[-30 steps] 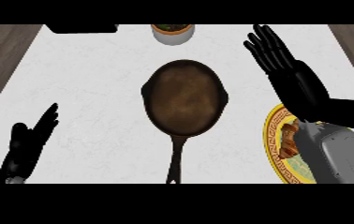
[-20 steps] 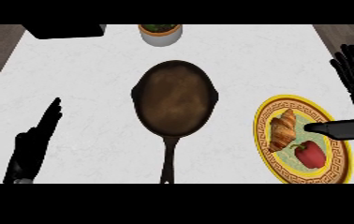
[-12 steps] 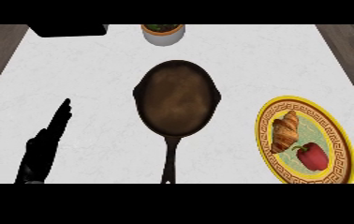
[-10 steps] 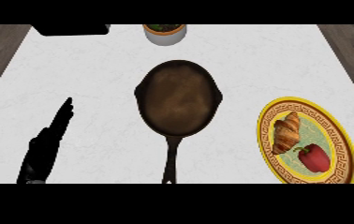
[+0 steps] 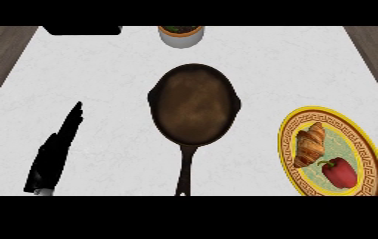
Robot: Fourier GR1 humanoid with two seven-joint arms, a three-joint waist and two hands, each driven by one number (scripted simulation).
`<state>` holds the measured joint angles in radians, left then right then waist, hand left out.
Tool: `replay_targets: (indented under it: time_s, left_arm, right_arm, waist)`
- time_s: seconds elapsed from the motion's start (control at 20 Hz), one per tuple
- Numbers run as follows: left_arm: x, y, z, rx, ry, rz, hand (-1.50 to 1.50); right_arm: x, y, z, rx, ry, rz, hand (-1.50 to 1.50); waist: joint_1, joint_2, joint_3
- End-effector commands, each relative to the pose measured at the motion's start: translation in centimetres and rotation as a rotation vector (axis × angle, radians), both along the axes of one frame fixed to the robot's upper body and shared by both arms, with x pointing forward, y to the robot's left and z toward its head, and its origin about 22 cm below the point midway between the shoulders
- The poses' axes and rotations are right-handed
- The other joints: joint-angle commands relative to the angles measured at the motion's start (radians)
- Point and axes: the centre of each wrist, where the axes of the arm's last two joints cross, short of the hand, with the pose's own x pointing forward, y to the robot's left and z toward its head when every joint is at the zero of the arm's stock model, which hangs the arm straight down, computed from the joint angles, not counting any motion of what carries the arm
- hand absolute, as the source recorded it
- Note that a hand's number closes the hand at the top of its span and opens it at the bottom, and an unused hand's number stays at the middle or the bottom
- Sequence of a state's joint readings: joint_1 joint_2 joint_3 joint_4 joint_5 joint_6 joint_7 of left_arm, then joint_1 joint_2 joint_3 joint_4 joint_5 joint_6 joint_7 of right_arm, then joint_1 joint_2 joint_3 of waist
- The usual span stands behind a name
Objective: Pick the bell pepper from the plate and place it in the pan
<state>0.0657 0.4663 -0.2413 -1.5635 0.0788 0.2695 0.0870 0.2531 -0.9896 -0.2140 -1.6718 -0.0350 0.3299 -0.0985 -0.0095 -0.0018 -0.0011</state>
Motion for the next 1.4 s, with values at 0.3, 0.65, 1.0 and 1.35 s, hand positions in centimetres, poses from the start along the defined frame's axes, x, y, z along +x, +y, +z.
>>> replay_targets:
  time_s: [0.3, 0.65, 1.0, 1.35]
  left_arm:
    - [1.5, -0.5, 1.5, 0.0, -0.006, -0.015, 0.0]
    - [1.1, -0.6, 0.8, -0.005, -0.005, -0.017, 0.0]
    - [0.7, -2.2, 0.4, 0.003, -0.005, -0.016, 0.0]
    - [-1.1, -1.0, 0.9, 0.006, -0.008, -0.015, 0.0]
  right_arm:
    - [0.6, 6.4, -0.3, -0.135, 0.187, 0.012, -1.5]
    - [2.6, 10.5, 0.5, -0.3, 0.281, 0.045, -1.5]
    - [3.5, 12.7, 0.8, -0.437, 0.416, 0.042, -1.5]
    - [1.8, 16.1, -0.8, -0.426, 0.452, 0.047, -1.5]
  waist:
    - [0.007, 0.001, 0.001]
    - [0.019, 0.002, 0.001]
    - [0.018, 0.003, 0.001]
    - [0.013, 0.0, 0.001]
